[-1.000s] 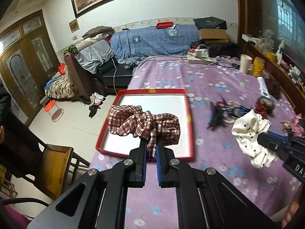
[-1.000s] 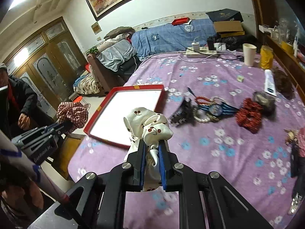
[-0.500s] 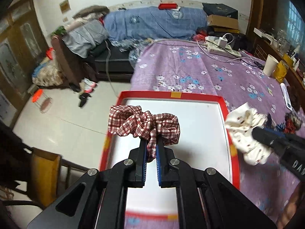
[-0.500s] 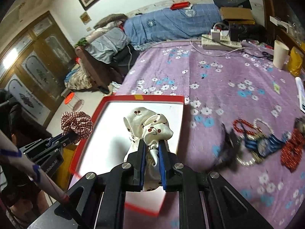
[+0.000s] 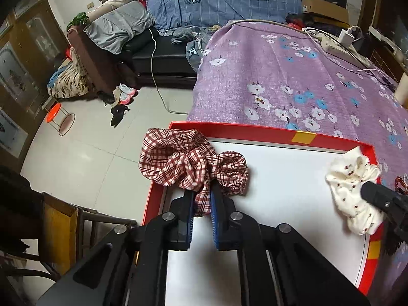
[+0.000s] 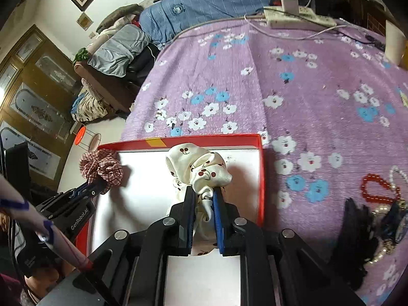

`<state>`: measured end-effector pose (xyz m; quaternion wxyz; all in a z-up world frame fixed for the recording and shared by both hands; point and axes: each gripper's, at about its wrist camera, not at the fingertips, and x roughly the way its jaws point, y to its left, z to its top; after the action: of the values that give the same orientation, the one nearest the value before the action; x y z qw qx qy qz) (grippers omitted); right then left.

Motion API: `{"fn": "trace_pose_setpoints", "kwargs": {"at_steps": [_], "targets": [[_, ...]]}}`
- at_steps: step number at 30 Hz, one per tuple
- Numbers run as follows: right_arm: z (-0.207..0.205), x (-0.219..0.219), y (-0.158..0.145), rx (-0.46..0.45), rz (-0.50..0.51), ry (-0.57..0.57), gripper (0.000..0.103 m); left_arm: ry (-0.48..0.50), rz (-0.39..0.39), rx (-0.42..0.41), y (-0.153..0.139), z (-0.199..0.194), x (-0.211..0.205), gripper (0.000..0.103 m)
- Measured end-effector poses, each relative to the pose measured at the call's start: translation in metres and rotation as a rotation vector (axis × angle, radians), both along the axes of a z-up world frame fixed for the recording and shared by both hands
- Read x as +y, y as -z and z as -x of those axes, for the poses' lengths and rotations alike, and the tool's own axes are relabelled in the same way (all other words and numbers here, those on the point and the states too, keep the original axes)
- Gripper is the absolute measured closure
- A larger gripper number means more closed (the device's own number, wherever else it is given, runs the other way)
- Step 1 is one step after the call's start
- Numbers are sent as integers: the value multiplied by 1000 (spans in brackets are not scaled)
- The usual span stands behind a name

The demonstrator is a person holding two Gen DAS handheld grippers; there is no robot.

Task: Organize jewelry
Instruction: 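Carry both scrunchies onto the red-rimmed white tray and open both tools, then withdraw both tools from the tray back toward the remaining accessories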

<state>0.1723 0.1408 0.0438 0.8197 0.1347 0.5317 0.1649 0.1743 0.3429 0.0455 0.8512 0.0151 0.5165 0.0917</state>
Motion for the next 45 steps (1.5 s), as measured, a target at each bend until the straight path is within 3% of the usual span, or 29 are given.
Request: {"fn": "trace_pose_setpoints", "kwargs": {"at_steps": [2,4,6,7,21,33,39,45], "targets": [[-2,4,3,-2,14,-2,81,5,-1,-11,-2,1,-1,84],[-4,7,3,-15,33,-8,57,7,-5,-21,-4,4,-1,67],[-3,7,0,-36,51,-3,44,3,-8,-33,-6,6,0,64],[-2,6,-3,-47,52,3,43,1,-9,-36,-8,8,0,64],[32,-4,-33,-117,65,-25,43,-8,-52,-110,-55,59,-17,52],[88,-35,-49,-145,66,-26,43,0,-5,-115,-77,132,-51,49],[132,-74,-50,-151,82,2,43,7,39,-100,-79,168,-79,49],[180,-143,-37,-120,111,86,43,23,63,-98,-81,198,-120,49]]}}
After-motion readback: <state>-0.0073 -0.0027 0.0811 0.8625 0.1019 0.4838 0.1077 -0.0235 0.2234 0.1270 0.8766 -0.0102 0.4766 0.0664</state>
